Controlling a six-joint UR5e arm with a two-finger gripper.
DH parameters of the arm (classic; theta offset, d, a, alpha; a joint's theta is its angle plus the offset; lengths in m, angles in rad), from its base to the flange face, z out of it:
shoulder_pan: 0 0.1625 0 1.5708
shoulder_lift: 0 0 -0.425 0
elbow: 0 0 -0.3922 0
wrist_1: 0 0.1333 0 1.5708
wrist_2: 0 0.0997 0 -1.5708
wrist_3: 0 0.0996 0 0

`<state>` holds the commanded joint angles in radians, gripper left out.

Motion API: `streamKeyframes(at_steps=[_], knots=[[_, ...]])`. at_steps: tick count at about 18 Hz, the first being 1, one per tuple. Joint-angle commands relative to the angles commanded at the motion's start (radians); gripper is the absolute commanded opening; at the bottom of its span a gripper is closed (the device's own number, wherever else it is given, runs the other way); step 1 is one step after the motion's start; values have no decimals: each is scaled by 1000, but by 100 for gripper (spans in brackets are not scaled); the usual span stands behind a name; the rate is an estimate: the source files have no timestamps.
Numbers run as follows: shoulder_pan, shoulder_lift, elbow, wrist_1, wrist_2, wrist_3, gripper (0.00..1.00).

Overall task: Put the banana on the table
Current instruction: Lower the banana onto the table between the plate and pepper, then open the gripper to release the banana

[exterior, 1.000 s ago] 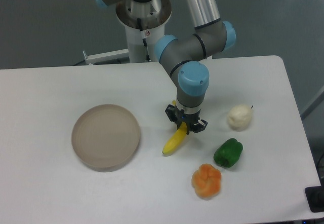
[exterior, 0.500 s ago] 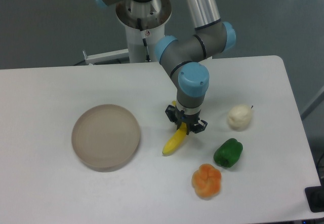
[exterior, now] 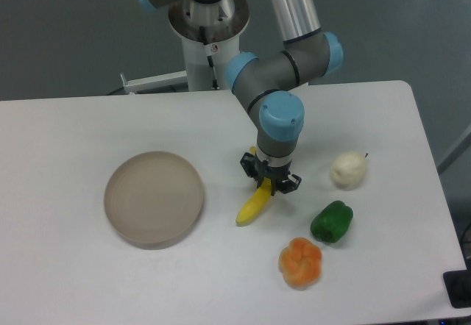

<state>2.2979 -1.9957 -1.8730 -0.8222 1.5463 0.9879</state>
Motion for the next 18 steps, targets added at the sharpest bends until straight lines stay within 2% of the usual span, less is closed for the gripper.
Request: streamKeyframes(at_steps=[2, 4, 6, 9, 10, 12, 14, 15, 18], knots=[[0, 0, 0, 0, 0, 0, 35], [0, 2, 2, 0, 0, 0, 40], [2, 2, 2, 0, 0, -5, 55], [2, 3, 6, 0, 0, -8, 59], [0, 6, 11, 0, 0, -8, 67], [2, 12, 29, -2, 0, -5, 79], [2, 17, 50, -3, -2, -8, 97], [2, 18, 63, -3, 0, -9, 100], [6, 9, 156, -3, 0, 2, 100]])
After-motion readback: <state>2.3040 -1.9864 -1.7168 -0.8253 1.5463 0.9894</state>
